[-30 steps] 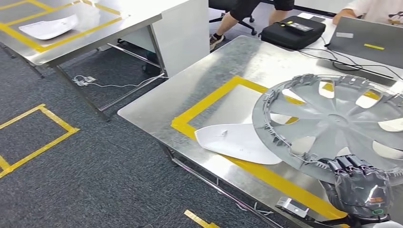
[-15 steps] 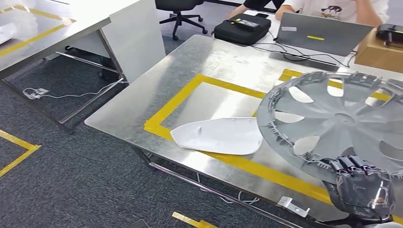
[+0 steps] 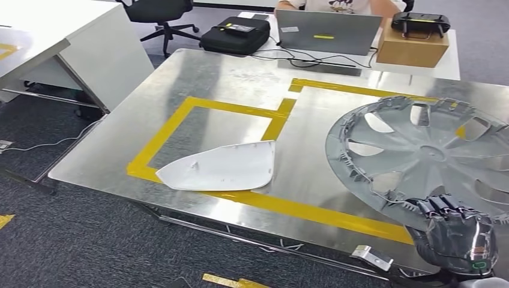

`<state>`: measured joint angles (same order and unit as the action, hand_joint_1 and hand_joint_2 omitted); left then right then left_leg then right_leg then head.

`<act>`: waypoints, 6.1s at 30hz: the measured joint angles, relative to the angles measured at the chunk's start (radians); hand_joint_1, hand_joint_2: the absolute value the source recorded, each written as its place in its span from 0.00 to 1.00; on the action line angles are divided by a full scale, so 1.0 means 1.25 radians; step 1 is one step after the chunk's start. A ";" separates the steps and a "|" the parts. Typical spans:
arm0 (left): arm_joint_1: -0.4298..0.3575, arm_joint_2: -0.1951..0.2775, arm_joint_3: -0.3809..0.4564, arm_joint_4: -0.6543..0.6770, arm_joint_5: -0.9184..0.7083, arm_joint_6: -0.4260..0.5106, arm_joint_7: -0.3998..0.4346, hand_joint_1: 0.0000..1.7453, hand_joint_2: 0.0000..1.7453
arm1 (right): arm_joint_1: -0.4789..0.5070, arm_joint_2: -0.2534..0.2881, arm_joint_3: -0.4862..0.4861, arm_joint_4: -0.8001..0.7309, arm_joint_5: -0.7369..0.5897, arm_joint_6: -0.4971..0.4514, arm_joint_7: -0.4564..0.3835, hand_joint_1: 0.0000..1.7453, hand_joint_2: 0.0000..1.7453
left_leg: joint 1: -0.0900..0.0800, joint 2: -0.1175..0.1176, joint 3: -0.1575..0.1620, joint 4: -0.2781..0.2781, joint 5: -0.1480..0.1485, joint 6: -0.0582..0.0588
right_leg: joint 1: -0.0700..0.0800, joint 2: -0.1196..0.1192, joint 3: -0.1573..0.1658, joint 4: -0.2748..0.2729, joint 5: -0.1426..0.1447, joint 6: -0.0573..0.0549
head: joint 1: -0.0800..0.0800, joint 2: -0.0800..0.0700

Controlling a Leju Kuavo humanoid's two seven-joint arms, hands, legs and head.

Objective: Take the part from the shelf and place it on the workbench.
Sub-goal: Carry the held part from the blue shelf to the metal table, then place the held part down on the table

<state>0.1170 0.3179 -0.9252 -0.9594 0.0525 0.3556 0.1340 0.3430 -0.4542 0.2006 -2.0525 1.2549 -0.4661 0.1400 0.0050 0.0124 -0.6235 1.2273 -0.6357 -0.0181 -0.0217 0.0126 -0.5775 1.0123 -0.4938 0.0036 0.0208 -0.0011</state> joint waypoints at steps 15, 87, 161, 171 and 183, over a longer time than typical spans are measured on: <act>0.002 0.014 0.004 -0.006 0.015 -0.010 0.017 0.00 0.00 | 0.002 0.008 0.001 0.015 -0.022 0.069 0.014 1.00 1.00 | -0.009 -0.009 0.070 -0.205 0.126 0.052 | 0.009 0.001 -0.082 0.156 -0.086 0.024 | 0.010 0.000; 0.054 0.077 -0.011 -0.115 0.036 0.057 0.110 0.00 0.00 | -0.106 0.024 0.080 0.129 -0.144 0.126 -0.031 0.00 0.00 | -0.007 0.002 0.054 -0.175 0.120 0.014 | -0.001 -0.014 0.016 -0.001 -0.014 0.020 | 0.010 0.000; 0.040 0.105 -0.112 -0.186 0.136 0.176 0.138 0.00 0.00 | 0.017 0.070 -0.045 -0.035 -0.091 0.126 0.081 0.00 0.00 | -0.015 0.003 0.019 -0.200 0.170 0.047 | 0.003 -0.010 0.060 0.079 -0.047 0.034 | 0.009 0.000; 0.058 0.116 -0.122 -0.210 0.186 0.224 0.145 0.00 0.00 | 0.183 0.171 -0.137 0.056 -0.387 0.206 0.102 0.00 0.00 | -0.002 -0.004 -0.027 -0.019 0.028 -0.001 | 0.007 -0.023 0.103 -0.066 -0.030 -0.006 | 0.005 0.000; 0.054 0.140 -0.166 -0.230 0.235 0.275 0.143 0.00 0.00 | 0.268 0.464 -0.336 0.258 -0.398 0.425 0.060 0.00 0.00 | -0.001 -0.011 0.129 -0.214 0.087 0.036 | 0.007 -0.015 -0.012 0.011 -0.012 0.028 | 0.007 0.000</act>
<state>0.1843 0.4934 -1.1333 -1.2469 0.3469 0.6994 0.3125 0.6775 0.1256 -0.2198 -1.7302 0.7570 0.0654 0.2152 0.0039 -0.0017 -0.4618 0.9596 -0.5265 0.0266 -0.0133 -0.0062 -0.5927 1.0265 -0.5092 0.0382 0.0299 -0.0011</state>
